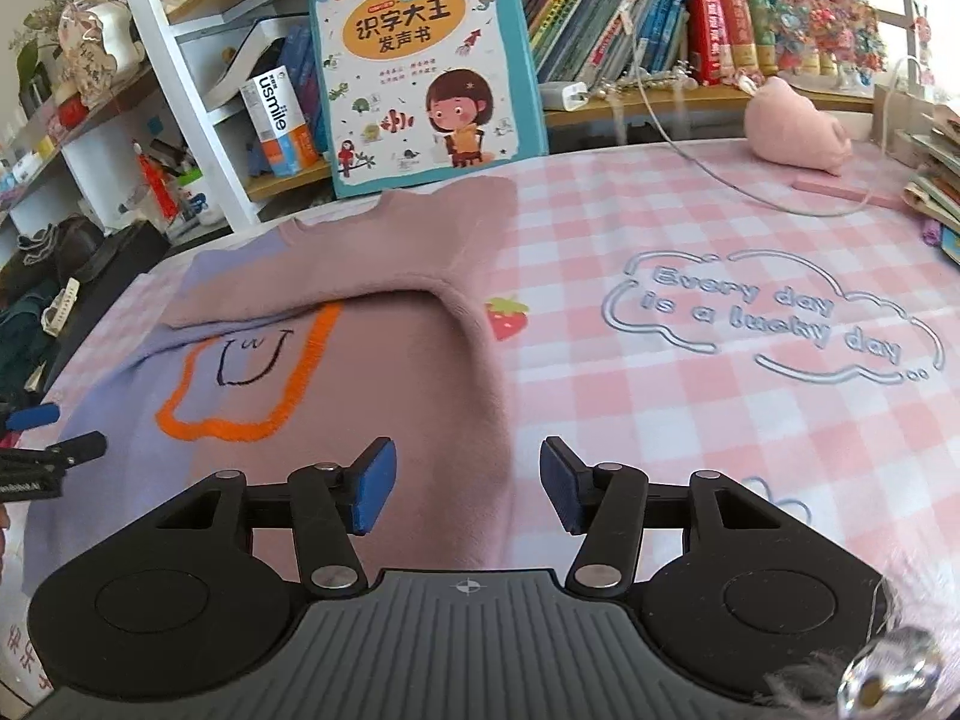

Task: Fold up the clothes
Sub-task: 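Pinch the lavender side edge with the left tool while the right tool pinches the pink side edge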

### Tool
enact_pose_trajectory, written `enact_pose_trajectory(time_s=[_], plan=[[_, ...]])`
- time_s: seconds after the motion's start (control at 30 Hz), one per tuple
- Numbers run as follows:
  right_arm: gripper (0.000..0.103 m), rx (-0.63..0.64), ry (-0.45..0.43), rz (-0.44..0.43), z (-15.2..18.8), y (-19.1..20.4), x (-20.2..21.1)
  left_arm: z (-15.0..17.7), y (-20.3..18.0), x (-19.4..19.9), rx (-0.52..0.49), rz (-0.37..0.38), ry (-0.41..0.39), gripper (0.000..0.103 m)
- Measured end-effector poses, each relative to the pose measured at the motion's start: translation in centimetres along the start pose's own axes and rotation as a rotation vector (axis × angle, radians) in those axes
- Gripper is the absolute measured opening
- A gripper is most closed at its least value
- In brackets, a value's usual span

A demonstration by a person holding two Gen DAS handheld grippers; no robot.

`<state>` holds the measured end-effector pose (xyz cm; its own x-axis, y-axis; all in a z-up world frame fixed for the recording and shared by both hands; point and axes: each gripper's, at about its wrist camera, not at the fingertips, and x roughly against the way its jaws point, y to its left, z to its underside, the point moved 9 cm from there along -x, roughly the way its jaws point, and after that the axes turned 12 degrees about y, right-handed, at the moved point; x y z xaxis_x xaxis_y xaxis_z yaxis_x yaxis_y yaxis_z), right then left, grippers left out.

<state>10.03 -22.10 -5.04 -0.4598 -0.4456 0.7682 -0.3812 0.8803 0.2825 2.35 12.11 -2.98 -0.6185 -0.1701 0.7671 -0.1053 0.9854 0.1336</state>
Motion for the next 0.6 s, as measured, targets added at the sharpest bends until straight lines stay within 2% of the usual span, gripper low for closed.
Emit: enact_pose_trajectory(time_s=[0.1, 0.17, 0.23, 0.27, 0.37, 0.43, 0.5, 0.6], plan=[[0.048, -0.002, -0.005, -0.006, 0.2, -0.2, -0.1, 0.5, 2.3, -0.5, 0.089, -0.024, 0.007, 0.094], [0.042, -0.001, 0.003, -0.020, 0.1, 0.0, -0.4, 0.7, 3.3, -0.8, 0.137, -0.016, 0.016, 0.084], [0.033, 0.000, 0.016, -0.034, 0.1, 0.2, -0.9, 1.1, 3.6, -1.2, 0.165, 0.009, 0.037, 0.060], [0.033, 0.002, 0.022, -0.036, 0.1, 0.3, -1.2, 1.2, 3.8, -1.5, 0.178, 0.021, 0.048, 0.054], [0.021, 0.030, 0.029, -0.013, 0.3, 0.5, -1.6, 1.6, 3.6, -1.5, 0.198, 0.067, 0.048, 0.039], [0.011, 0.042, 0.027, -0.012, 0.4, 0.5, -1.6, 1.8, 3.4, -1.4, 0.205, 0.096, 0.046, 0.022], [0.010, 0.040, 0.014, -0.019, 0.5, 0.5, -1.3, 1.7, 2.7, -1.2, 0.186, 0.114, 0.037, 0.010], [0.009, 0.061, -0.027, 0.002, 0.4, 0.7, -0.3, 1.6, 1.4, -0.9, 0.147, 0.130, 0.019, 0.007]])
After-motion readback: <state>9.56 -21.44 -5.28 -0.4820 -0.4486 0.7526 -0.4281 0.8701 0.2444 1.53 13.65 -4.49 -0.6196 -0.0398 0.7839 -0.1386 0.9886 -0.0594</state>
